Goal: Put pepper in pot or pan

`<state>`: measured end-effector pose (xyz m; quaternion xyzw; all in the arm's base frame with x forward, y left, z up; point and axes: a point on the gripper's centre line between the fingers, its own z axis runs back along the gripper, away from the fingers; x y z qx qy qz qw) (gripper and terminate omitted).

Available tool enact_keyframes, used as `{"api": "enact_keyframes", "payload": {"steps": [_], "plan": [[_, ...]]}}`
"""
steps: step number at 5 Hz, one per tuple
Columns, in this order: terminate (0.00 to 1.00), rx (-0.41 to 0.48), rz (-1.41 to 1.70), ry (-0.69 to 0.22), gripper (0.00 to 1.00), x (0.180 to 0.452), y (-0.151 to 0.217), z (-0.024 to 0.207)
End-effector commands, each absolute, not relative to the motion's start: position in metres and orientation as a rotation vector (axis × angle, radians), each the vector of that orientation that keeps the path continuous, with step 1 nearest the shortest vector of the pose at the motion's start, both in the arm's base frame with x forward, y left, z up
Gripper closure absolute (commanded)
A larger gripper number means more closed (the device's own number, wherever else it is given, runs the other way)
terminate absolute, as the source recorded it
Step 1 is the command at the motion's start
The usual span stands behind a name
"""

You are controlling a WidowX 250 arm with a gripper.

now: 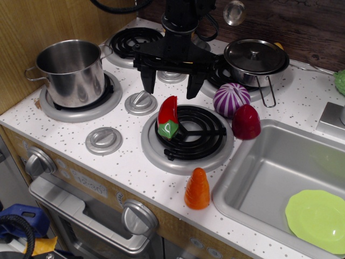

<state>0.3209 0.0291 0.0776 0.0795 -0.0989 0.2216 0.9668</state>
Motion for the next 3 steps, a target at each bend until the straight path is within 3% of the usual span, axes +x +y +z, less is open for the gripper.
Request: {"api": "enact_keyframes", "payload": {"steps": [1, 3], "plan": [[0.00, 0.161, 0.448, -0.200, 0.00, 0.321, 0.029, 0.078], [0.00, 0.112, 0.488, -0.234, 0.00, 0.307, 0.034, 0.031]]}}
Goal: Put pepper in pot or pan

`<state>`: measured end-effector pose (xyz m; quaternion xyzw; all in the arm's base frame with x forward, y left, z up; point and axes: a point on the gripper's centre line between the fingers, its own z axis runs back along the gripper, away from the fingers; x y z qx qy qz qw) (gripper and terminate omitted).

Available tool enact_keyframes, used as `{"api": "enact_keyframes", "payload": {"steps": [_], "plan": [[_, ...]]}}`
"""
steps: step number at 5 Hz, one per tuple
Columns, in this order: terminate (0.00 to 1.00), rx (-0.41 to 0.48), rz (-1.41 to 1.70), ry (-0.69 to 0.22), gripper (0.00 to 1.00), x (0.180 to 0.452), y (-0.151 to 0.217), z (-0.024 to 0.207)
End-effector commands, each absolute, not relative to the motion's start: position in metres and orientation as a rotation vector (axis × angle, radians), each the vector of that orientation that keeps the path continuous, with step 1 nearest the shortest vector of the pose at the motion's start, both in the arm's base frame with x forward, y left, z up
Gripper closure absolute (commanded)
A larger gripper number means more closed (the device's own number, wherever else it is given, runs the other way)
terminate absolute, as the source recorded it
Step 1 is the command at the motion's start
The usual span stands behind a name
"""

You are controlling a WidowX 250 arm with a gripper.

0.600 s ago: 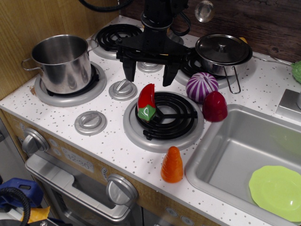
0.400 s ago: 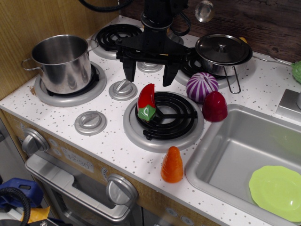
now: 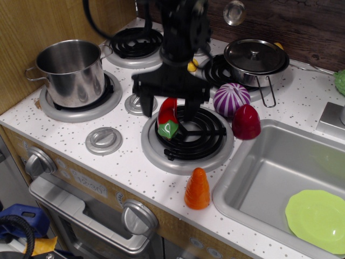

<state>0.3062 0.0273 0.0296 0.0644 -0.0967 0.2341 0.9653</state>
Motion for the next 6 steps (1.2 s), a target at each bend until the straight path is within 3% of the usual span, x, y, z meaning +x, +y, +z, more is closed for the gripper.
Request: {"api": "enact_keyframes", "payload": {"steps": [1, 2, 4, 5, 6], "plan": [[0.00, 0.086, 0.492, -0.242, 0.00, 0.305, 0.038, 0.017], [0.00, 0.112, 0.484, -0.229, 1.00, 0.310, 0.041, 0.033], [0.00, 0.242, 0.438, -0.168, 1.00, 0.305, 0.063, 0.101], [0.00, 0.380, 0.374, -0.156, 1.00, 0.300, 0.094, 0.134], [0.00, 0.418, 0.285, -0.200, 1.00, 0.300, 0.140, 0.137]]}}
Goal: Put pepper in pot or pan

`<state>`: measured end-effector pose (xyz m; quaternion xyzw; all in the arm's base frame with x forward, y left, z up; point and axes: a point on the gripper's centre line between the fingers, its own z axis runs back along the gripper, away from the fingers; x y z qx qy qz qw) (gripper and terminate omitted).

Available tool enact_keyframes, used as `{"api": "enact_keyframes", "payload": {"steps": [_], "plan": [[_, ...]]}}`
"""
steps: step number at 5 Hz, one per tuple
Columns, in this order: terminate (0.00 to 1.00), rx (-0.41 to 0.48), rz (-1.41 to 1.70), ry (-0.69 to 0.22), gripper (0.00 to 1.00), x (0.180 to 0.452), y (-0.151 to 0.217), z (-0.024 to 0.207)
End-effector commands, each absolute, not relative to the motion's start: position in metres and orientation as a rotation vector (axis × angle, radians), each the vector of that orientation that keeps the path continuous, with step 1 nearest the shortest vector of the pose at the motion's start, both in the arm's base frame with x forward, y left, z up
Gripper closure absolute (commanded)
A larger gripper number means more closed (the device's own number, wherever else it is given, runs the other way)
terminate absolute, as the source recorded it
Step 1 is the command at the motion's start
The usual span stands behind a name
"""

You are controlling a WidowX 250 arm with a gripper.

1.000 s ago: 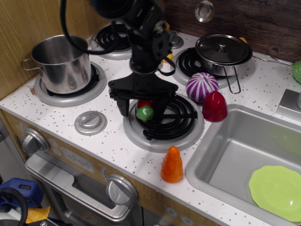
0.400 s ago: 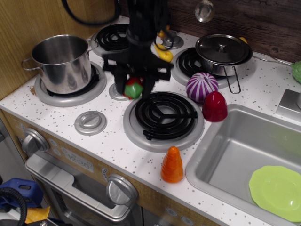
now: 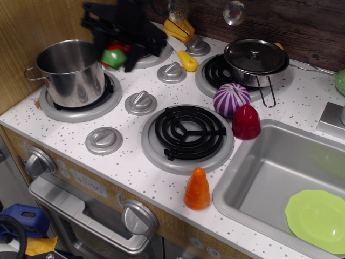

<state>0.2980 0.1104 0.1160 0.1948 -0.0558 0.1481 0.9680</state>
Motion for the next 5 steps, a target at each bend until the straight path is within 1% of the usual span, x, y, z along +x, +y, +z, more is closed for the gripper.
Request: {"api": "enact_keyframes", "payload": {"steps": [1, 2, 3, 4, 5], "plan": [[0.00, 0.448, 0.223, -0.246, 1.00, 0.300, 0.175, 0.129], [0.00, 0.477, 0.141, -0.261, 1.00, 0.304, 0.203, 0.134], [0.00, 0.439, 0.104, -0.321, 0.00, 0.307, 0.204, 0.124], [0.00, 0.439, 0.104, -0.321, 0.00, 0.307, 0.204, 0.124], [1.00, 0.439, 0.104, -0.321, 0.00, 0.307, 0.204, 0.124]]}}
